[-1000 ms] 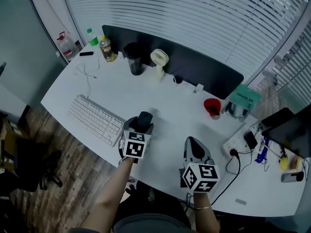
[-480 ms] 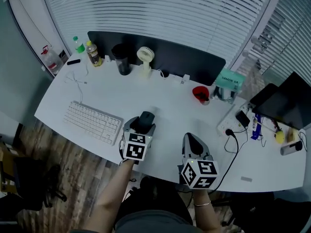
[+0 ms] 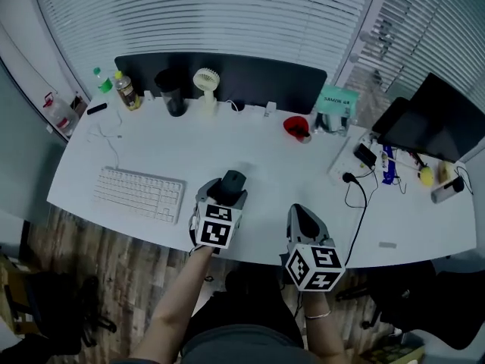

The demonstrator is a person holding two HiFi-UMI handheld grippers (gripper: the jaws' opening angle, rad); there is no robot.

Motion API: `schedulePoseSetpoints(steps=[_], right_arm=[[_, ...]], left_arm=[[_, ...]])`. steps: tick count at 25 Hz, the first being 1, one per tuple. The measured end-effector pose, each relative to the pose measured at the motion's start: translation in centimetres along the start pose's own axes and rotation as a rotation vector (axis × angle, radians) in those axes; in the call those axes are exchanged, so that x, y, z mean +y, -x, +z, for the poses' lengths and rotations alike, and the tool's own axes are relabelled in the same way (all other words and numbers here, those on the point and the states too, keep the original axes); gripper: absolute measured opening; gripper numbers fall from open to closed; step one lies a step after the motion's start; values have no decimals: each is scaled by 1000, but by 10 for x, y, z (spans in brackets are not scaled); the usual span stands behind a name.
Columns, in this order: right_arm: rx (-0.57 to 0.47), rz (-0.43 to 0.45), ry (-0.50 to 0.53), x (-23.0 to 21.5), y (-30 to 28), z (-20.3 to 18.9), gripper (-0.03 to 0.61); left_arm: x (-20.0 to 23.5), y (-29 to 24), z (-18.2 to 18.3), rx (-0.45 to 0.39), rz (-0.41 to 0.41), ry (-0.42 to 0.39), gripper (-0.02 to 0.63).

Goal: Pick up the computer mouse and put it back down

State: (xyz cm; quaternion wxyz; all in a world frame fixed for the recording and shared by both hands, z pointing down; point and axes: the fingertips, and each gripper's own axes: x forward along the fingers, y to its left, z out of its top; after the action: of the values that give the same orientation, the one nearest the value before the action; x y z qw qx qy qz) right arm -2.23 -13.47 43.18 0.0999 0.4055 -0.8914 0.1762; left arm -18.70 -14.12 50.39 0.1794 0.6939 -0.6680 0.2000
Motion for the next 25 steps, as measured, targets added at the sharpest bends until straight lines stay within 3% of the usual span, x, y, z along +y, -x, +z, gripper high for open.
schedulePoseSetpoints(steps=[11, 25], right_arm=[[-15, -149, -32, -40, 40, -6, 3], [-26, -241, -97, -102, 66, -13, 4]], left_arm=[[-50, -17, 2, 12, -119, -70, 307], [-120, -59, 0, 84, -208, -148, 307]])
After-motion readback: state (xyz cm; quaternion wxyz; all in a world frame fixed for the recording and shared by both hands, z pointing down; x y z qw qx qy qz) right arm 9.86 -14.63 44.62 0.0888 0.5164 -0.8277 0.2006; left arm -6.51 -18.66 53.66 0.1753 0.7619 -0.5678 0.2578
